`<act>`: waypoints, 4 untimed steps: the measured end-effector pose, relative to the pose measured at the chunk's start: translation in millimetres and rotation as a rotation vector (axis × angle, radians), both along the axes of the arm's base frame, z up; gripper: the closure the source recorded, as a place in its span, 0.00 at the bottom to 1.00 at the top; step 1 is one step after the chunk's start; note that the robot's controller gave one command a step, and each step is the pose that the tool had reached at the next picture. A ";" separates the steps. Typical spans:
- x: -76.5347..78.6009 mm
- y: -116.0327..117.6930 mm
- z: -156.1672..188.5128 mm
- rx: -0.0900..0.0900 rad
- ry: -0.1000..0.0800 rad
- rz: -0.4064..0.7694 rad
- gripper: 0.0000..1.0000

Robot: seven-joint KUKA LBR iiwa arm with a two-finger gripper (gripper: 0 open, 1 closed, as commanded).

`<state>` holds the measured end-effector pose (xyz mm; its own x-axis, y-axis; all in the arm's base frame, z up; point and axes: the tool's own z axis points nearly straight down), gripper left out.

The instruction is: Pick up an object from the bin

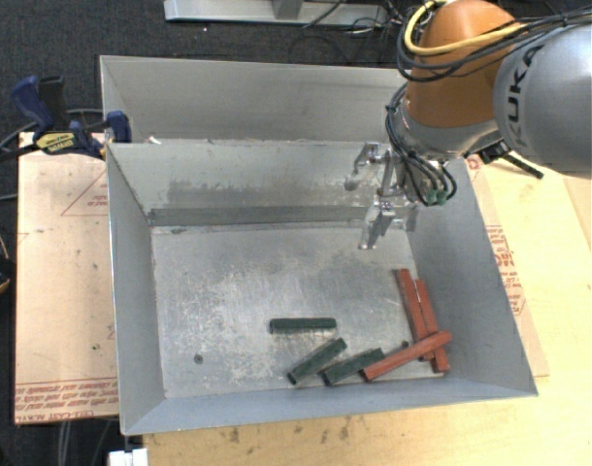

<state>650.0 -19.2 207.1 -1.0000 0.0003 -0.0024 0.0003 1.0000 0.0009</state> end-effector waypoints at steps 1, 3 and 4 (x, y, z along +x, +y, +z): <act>-46.2 48.1 -76.0 0.001 -0.002 -0.013 0.00; -91.7 58.8 -83.6 0.000 -0.002 0.129 0.00; -110.0 73.1 -132.9 0.000 -0.012 0.079 0.00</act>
Offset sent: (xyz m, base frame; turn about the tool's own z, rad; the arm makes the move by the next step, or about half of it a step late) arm -0.0834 0.0414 -0.0538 -0.1255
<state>540.0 53.9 74.2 -0.9968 -0.0782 -0.0147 -0.0782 0.9969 0.0006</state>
